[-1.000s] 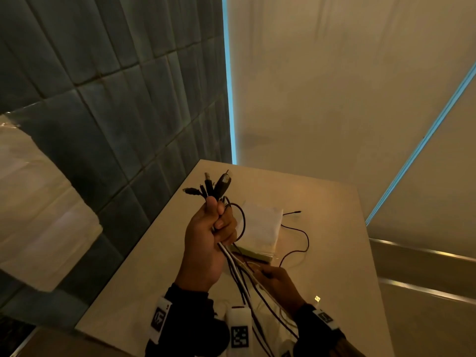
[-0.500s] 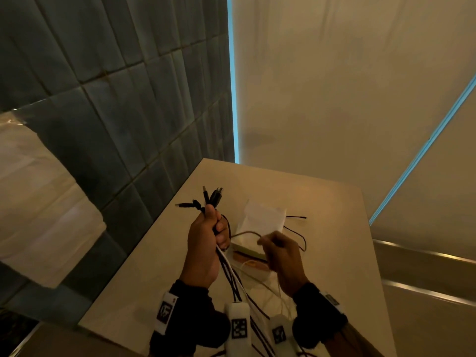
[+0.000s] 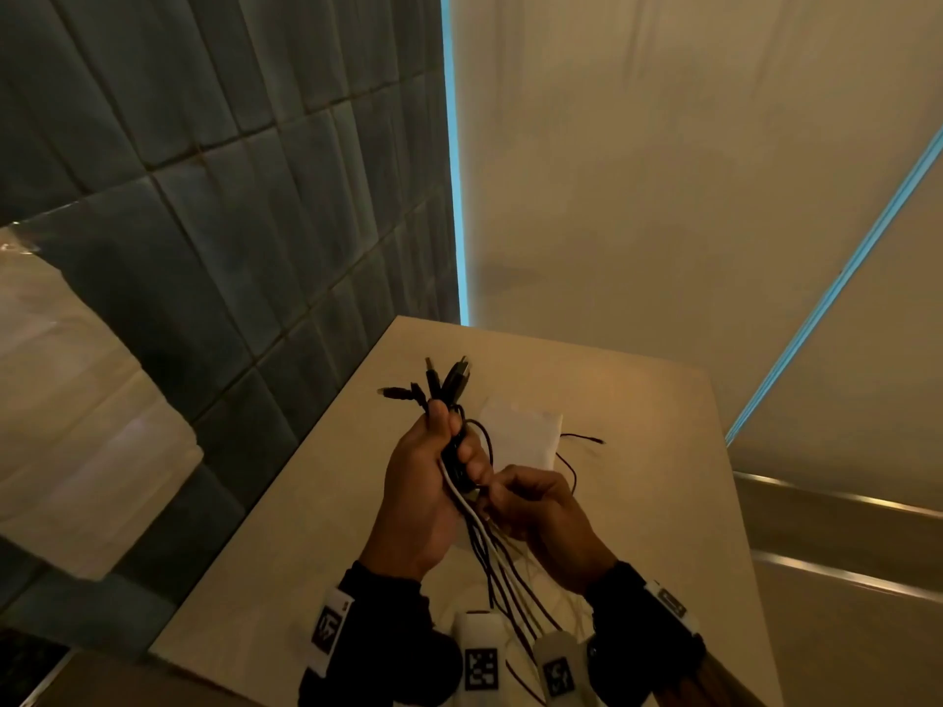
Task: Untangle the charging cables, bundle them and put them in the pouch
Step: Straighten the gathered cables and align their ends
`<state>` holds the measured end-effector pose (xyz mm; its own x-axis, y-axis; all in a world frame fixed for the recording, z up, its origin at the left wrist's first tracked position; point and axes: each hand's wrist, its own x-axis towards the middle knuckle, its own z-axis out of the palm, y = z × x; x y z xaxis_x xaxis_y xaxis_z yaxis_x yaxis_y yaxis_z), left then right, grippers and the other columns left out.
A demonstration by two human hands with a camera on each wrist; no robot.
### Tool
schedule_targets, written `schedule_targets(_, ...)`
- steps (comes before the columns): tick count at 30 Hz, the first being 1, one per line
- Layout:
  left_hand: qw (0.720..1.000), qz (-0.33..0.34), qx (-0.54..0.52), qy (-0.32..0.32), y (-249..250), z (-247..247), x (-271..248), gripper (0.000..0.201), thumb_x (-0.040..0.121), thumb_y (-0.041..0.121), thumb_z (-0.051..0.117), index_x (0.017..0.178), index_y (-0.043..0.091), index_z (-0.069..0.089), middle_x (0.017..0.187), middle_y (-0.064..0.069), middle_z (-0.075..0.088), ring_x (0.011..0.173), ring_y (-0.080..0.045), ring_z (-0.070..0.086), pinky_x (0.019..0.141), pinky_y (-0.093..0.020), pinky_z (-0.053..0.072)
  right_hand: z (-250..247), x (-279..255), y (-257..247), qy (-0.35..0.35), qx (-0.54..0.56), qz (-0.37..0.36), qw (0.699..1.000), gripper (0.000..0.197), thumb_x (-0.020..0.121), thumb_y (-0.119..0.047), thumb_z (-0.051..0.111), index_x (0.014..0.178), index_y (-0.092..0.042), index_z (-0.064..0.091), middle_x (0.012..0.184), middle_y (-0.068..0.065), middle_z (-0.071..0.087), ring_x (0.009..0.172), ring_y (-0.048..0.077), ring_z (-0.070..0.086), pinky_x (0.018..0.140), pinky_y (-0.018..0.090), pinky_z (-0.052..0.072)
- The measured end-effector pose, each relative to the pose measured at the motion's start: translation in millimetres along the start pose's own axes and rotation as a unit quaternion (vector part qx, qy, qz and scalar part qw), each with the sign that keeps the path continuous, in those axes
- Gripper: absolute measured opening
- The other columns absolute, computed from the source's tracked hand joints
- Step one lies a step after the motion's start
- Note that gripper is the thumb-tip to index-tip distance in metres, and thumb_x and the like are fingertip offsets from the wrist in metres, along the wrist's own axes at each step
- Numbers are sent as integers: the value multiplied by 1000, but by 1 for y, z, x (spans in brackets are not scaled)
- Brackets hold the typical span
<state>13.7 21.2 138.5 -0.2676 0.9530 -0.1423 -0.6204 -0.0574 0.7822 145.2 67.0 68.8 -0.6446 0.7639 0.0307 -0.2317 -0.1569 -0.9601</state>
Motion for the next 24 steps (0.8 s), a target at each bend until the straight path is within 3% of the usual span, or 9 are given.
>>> schedule_targets(3,1000,20,-3,-16,-2,-3,2,31,96,38,41,75,14,43,59,1,37,46,-9,27,47,-24,25,-9,-2,12,-22,-30,11,999,21,91,-9,58,71,-8,63,64,1,53,54,7,42,56,17,34)
schedule_targets(6,999,37,6,-18,-2,-6,3,33,99,35,37,74,14,42,57,4,34,44,-7,24,44,-22,24,-18,-2,30,-9,-69,26,997,28,94,-5,56,68,-12,63,60,-9,54,56,6,43,59,17,37)
schedule_targets(10,999,46,14,-4,-4,-6,2,34,101,32,34,73,13,42,54,6,31,42,-5,22,43,-22,21,-32,2,55,11,-127,30,991,25,93,-14,58,70,-18,69,67,7,52,65,19,42,65,31,36)
schedule_targets(15,997,71,15,-11,8,-4,-2,35,103,29,31,73,13,41,53,6,30,41,-5,22,43,-21,19,-52,-4,95,52,-191,52,979,27,93,-11,59,66,-11,65,66,14,56,67,13,49,68,29,40)
schedule_targets(17,997,80,15,-11,11,-3,-4,35,102,29,32,73,13,40,53,6,30,42,-5,22,43,-22,18,-59,-10,108,64,-199,67,976,25,93,-11,58,69,-7,64,66,7,57,67,12,49,67,29,40)
schedule_targets(21,996,86,18,-9,10,-3,-5,33,101,30,33,74,13,41,53,6,30,41,-5,23,43,-22,20,-65,-10,122,105,-213,94,967,35,93,-8,56,61,-18,63,59,1,50,58,12,43,62,27,37)
schedule_targets(24,995,81,47,21,9,-4,0,34,102,30,33,74,13,41,52,6,34,40,-5,25,41,-21,22,-68,-5,123,145,-245,117,951,36,91,-10,58,58,-23,65,55,-5,53,54,10,46,61,29,39)
